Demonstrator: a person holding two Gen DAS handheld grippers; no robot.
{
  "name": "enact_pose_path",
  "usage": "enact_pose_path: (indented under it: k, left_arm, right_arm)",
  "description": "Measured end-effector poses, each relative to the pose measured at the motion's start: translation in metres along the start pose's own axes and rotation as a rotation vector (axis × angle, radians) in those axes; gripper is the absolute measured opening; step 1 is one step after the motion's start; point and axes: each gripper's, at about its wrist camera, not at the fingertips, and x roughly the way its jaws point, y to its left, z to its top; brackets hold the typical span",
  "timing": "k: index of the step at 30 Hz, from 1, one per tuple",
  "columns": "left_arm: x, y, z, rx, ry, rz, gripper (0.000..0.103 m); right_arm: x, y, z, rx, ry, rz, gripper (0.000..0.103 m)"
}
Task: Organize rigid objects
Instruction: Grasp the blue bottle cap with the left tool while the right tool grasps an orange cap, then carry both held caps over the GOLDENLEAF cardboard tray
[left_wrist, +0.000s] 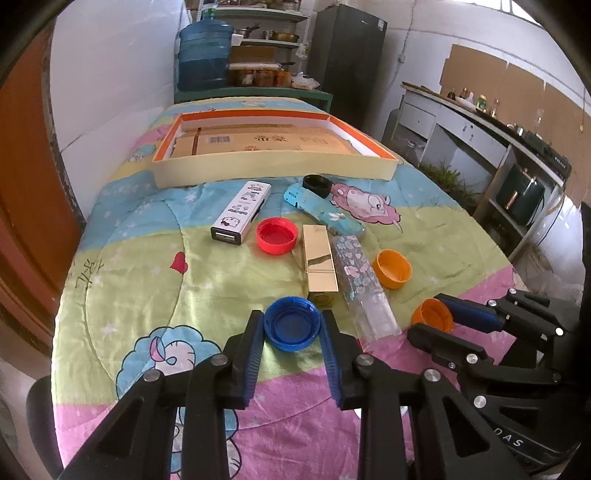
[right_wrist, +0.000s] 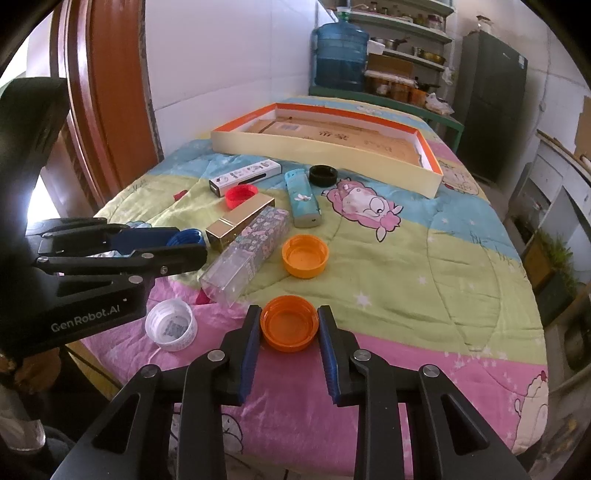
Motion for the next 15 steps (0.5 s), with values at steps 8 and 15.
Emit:
enact_pose_path:
  k: [8,15]
  left_arm:
    - [-0.014,0.005,0.004,-0.027,-0.031,0.012,0.030]
    - [-0.028,0.016,0.028,-0.053,-0.060,0.025,0.031]
  right_arm:
    - [-0.008,-0.015,0.004,0.062,-0.029,0.014,0.031]
    - [-0.016,-0.029,0.020,0.087,-0.070,0.021,0.031]
